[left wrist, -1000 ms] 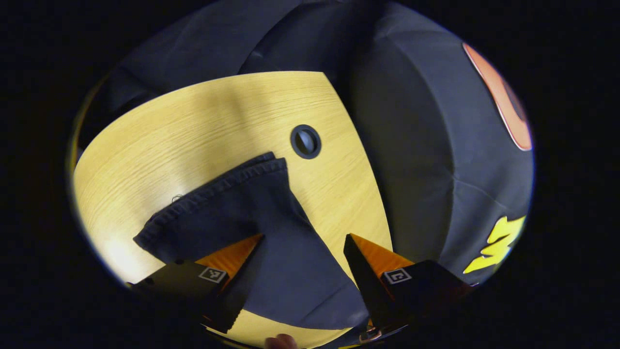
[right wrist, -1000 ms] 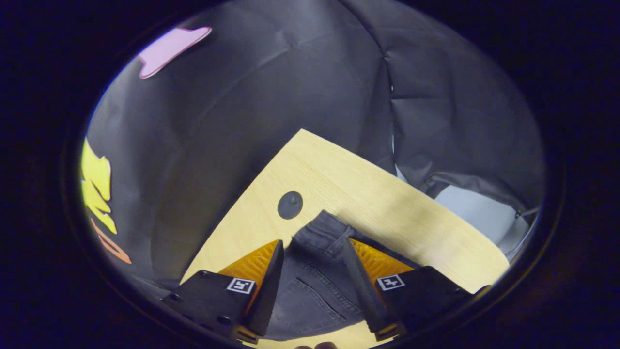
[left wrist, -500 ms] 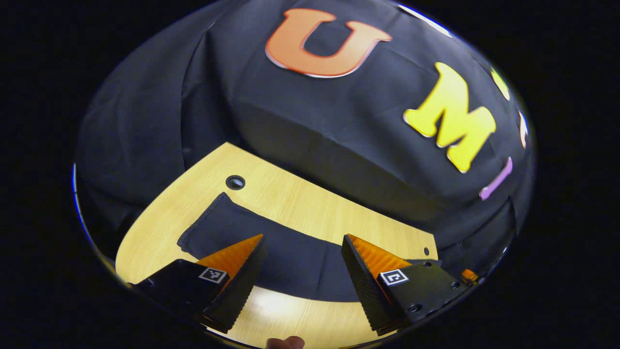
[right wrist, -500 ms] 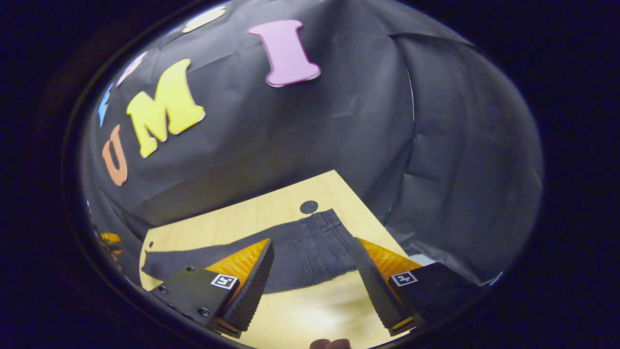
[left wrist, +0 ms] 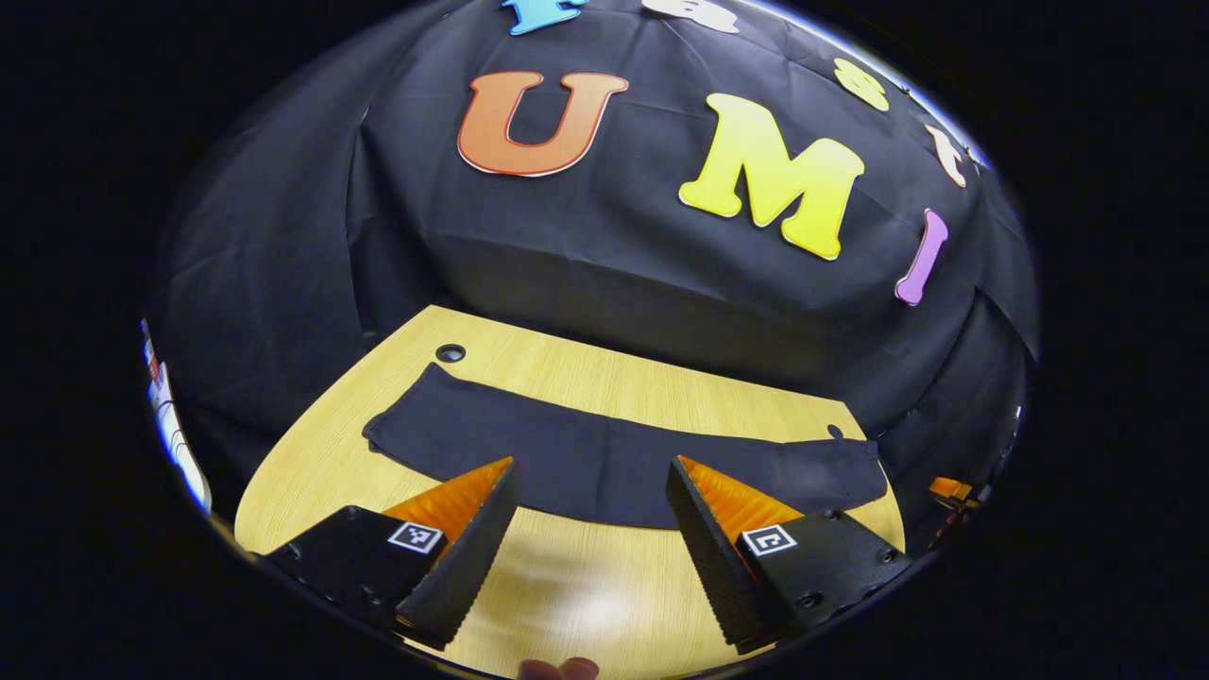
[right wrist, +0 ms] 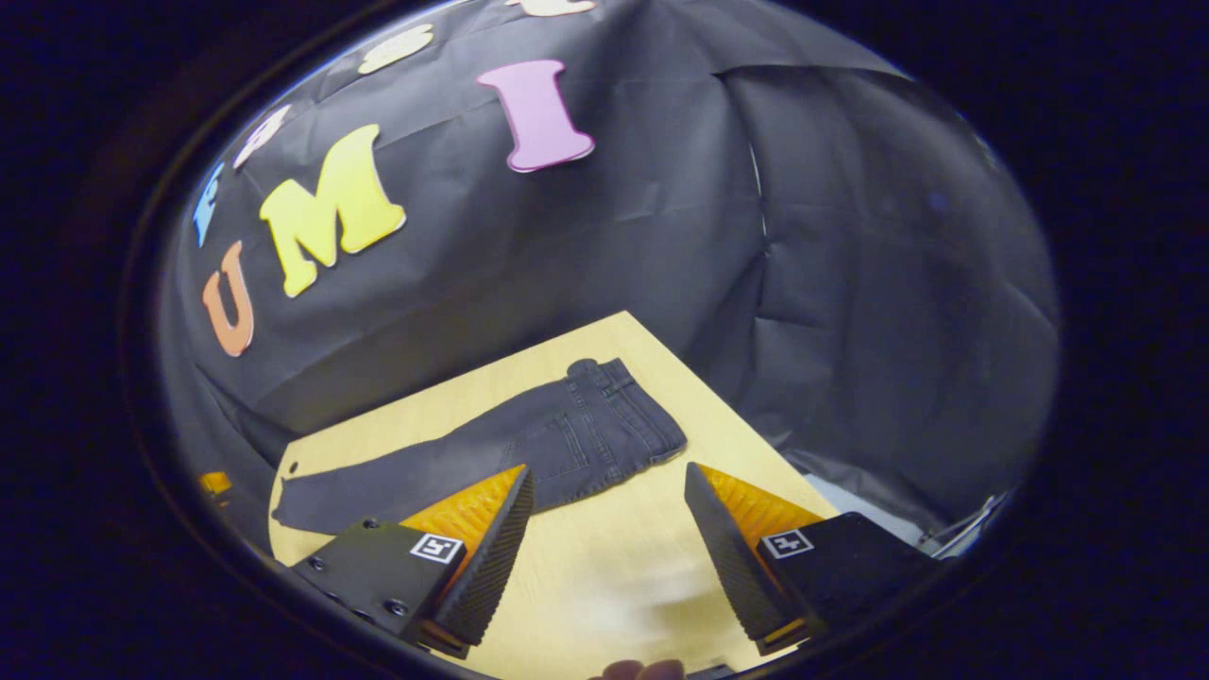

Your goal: Grasp the waist and the cuffs of the jeans and fold them to make the two legs overlap; first hold the waist and fold one-third of the jeans toward the cuffs, then hold the cuffs and fold the remaining one-third in the same direction to finish folding.

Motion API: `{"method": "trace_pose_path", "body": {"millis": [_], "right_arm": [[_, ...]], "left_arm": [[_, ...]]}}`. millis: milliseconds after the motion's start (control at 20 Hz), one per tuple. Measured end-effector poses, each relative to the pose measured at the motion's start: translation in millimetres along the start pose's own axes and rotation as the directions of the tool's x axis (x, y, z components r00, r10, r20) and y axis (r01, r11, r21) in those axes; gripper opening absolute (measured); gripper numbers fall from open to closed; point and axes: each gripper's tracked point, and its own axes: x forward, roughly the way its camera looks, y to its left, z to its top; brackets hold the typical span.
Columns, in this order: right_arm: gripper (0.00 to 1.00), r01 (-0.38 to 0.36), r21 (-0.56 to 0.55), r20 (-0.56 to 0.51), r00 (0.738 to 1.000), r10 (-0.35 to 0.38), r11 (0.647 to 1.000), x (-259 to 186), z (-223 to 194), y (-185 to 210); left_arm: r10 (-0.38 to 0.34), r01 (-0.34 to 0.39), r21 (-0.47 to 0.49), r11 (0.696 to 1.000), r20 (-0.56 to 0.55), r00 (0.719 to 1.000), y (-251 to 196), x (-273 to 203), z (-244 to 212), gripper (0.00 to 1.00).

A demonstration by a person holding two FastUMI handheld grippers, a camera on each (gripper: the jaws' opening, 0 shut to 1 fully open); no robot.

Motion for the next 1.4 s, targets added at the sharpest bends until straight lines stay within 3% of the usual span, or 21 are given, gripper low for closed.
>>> {"method": "trace_pose_path", "body": {"millis": [200, 600, 950, 1000, 1100, 1200, 1300, 1350, 1400], "right_arm": [[0.98, 0.011, 0.001, -0.01, 1.0, -0.011, 1.0, 51.4, -5.0, -18.1], [0.98, 0.027, 0.0, -0.046, 0.999, -0.027, 1.0, 162.9, -10.9, -38.1], [0.99, 0.016, 0.01, -0.075, 0.997, -0.015, 1.0, 191.7, -23.9, -39.9], [0.92, 0.014, -0.006, -0.078, 0.997, -0.014, 1.0, 189.8, -26.8, -41.5], [0.92, -0.005, 0.029, -0.107, 0.994, 0.008, 1.0, 192.5, -31.4, -31.5], [0.66, 0.009, 0.075, -0.142, 0.99, 0.002, 0.997, 194.0, -32.0, -30.3], [0.47, 0.023, 0.101, -0.141, 0.99, -0.009, 0.995, 190.4, -27.1, -26.8], [0.27, 0.035, 0.084, -0.15, 0.988, -0.023, 0.996, 188.7, -26.8, -24.4], [0.14, 0.04, 0.059, -0.162, 0.986, -0.03, 0.997, 185.9, -26.6, -23.2]], "left_arm": [[0.039, -0.043, 0.1, 0.994, 0.039, 0.998, -13.8, -12.8, 7.1, 0.99], [0.081, -0.079, 0.1, 0.992, -0.011, 0.997, -37.0, -19.4, -9.3, 0.99], [0.107, -0.104, 0.079, 0.991, -0.042, 0.993, -30.6, -11.6, -15.4, 0.99], [0.107, -0.104, 0.074, 0.992, -0.045, 0.993, -28.0, -10.8, -15.9, 0.99], [0.108, -0.105, 0.045, 0.993, -0.056, 0.993, -22.0, -6.2, -18.9, 0.99], [0.106, -0.106, 0.0, 0.994, -0.065, 0.992, -16.5, -2.8, -22.7, 0.99], [0.099, -0.102, -0.038, 0.994, -0.076, 0.992, -11.8, 0.8, -26.7, 0.99], [0.094, -0.098, -0.047, 0.994, -0.082, 0.992, -9.7, 0.6, -29.3, 0.99], [0.097, -0.101, -0.053, 0.993, -0.083, 0.992, -4.8, -0.9, -30.1, 0.99]]}}
